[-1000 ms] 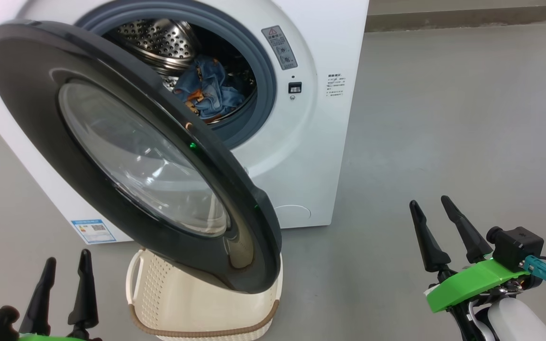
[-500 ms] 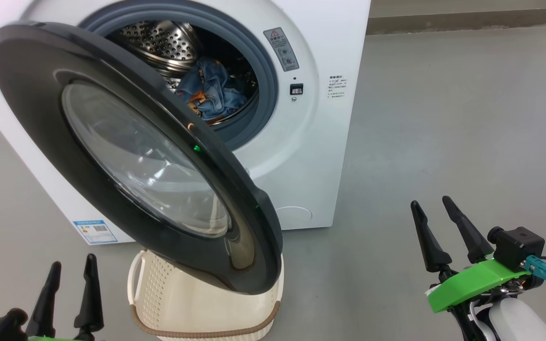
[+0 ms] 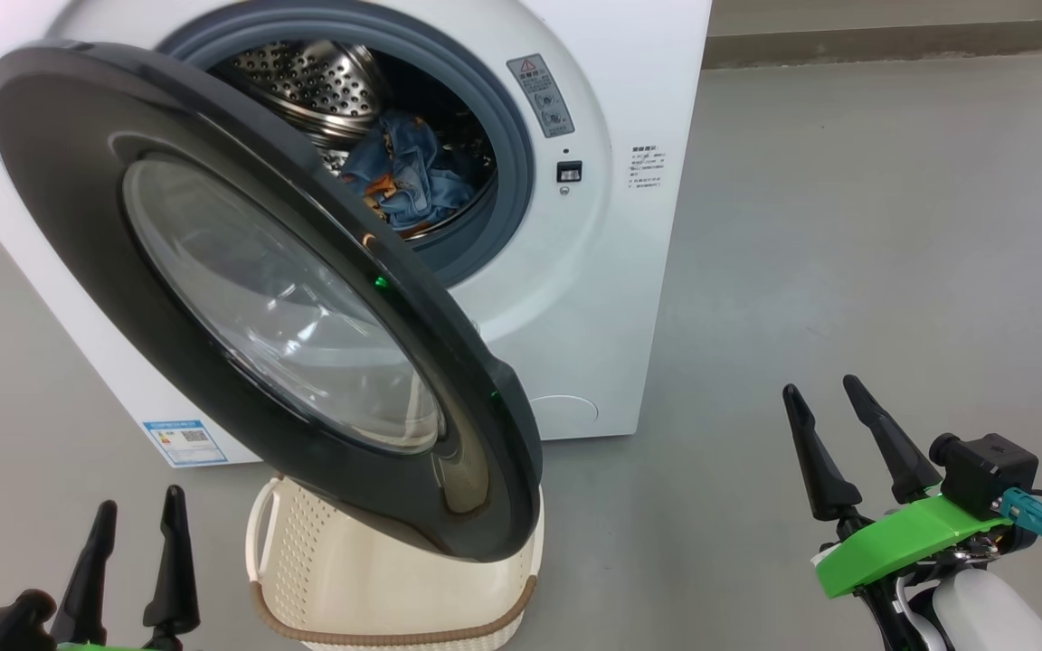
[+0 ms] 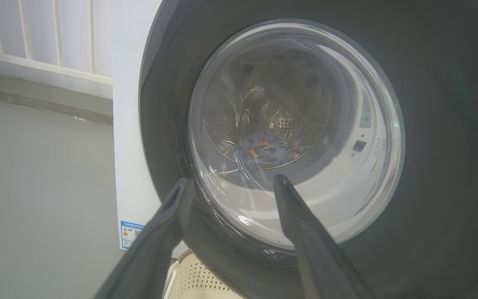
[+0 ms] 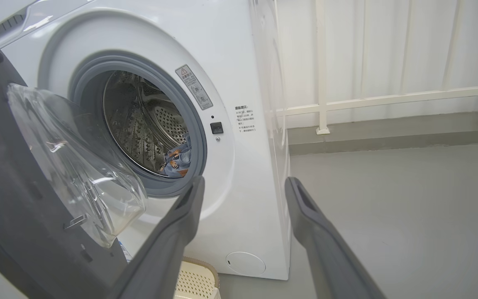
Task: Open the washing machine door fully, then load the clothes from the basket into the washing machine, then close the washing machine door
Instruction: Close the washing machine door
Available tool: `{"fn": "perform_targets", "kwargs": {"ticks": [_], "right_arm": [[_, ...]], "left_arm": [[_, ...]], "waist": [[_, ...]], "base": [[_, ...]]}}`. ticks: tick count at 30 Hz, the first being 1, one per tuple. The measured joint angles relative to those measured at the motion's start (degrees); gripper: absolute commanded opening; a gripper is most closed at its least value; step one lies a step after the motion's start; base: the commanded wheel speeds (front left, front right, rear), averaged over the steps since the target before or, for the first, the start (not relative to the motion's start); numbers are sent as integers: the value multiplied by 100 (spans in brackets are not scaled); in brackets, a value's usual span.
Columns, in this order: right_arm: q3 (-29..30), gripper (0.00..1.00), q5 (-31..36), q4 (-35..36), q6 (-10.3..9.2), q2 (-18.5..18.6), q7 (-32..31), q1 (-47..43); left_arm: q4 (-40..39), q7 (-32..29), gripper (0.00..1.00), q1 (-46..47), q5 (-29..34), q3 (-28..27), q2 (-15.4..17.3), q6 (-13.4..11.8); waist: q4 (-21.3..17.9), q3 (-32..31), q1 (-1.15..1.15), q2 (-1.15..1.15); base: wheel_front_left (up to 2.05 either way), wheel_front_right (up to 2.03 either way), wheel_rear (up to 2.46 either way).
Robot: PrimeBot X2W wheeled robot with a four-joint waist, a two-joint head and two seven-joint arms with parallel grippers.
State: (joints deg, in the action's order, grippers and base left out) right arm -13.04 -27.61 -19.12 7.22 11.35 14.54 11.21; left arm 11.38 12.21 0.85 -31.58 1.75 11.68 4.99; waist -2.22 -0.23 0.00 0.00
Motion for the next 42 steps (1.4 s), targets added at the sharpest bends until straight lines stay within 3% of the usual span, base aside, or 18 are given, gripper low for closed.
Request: {"fn": "perform_targets", "kwargs": {"ticks": [25, 26, 28, 29, 30, 42], "right_arm": [[-99, 100, 0, 1, 0, 25, 0, -1], [-98, 66, 0, 1, 0, 25, 0, -1], [-94, 19, 0, 1, 0, 25, 0, -1], [-88, 19, 0, 1, 0, 25, 0, -1], [-76, 0, 0, 2, 0, 25, 0, -1], [18, 0, -167, 616, 0, -140, 0, 235]], "left_arm": [[-2, 24, 100, 0, 2, 107, 11, -59], [-2, 24, 100, 0, -3, 112, 11, -59], [-3, 24, 100, 0, -3, 131, 11, -59], [-4, 24, 100, 1, -3, 140, 11, -59], [-5, 24, 100, 1, -4, 146, 11, -59], [-1, 34, 100, 2, -26, 196, 8, -101]], "waist": [[34, -12, 0, 0], [42, -7, 0, 0], [69, 1, 0, 0], [88, 5, 0, 0], [112, 8, 0, 0], [576, -8, 0, 0]], "base": [[0, 0, 0], [0, 0, 0], [0, 0, 0], [0, 0, 0], [0, 0, 0], [0, 0, 0]]}}
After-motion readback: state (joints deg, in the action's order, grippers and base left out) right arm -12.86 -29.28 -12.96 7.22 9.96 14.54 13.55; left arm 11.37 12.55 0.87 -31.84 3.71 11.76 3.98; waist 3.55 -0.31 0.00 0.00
